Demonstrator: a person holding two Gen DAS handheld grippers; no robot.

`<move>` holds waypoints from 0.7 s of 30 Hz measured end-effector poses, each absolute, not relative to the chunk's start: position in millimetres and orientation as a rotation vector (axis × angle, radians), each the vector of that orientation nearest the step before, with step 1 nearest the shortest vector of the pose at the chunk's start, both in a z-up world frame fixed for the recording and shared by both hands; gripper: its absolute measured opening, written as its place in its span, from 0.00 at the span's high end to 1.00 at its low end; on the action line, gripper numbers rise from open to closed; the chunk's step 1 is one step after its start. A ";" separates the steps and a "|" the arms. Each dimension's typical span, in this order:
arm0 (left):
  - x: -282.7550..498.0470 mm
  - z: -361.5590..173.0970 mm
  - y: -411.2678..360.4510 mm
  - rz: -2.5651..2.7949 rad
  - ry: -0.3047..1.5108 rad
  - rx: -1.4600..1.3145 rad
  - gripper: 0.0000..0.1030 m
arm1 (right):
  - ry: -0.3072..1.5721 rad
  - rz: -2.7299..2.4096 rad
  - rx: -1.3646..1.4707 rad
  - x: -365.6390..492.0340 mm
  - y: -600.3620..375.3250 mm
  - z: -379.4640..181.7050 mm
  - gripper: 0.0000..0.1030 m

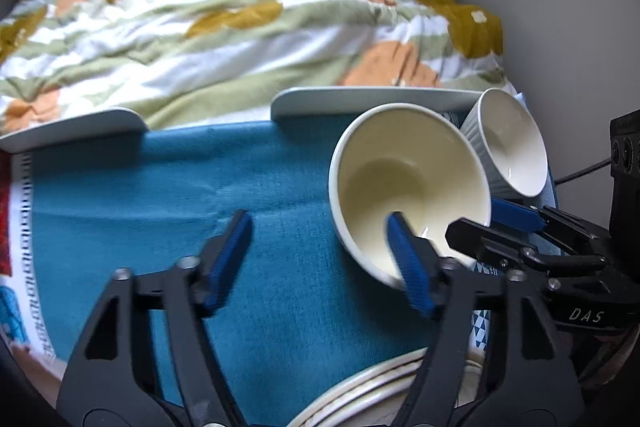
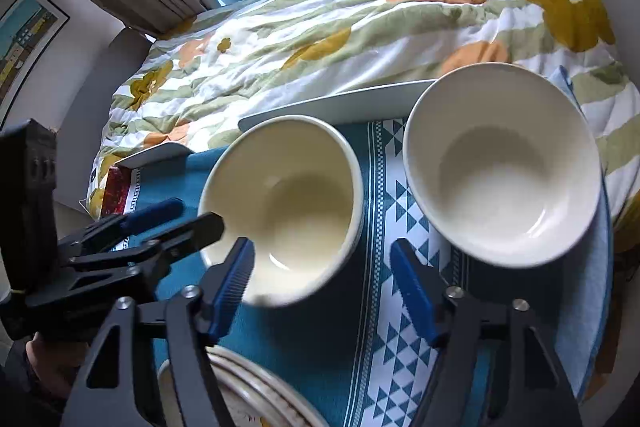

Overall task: Organize plates and bowls
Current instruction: 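Move the open left gripper to the cream bowl rim, then close the left gripper on the cream bowl rim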

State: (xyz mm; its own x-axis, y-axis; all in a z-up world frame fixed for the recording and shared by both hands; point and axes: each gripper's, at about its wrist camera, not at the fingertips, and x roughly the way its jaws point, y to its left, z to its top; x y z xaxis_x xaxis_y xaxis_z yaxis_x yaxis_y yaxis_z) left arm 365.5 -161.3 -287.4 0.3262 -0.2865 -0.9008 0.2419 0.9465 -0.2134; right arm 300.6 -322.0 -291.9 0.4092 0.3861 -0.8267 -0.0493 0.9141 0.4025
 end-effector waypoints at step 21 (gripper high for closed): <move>372.6 -294.1 -180.7 -0.429 1.222 0.015 0.84 | 1.147 0.252 0.267 314.3 -320.2 -297.3 0.81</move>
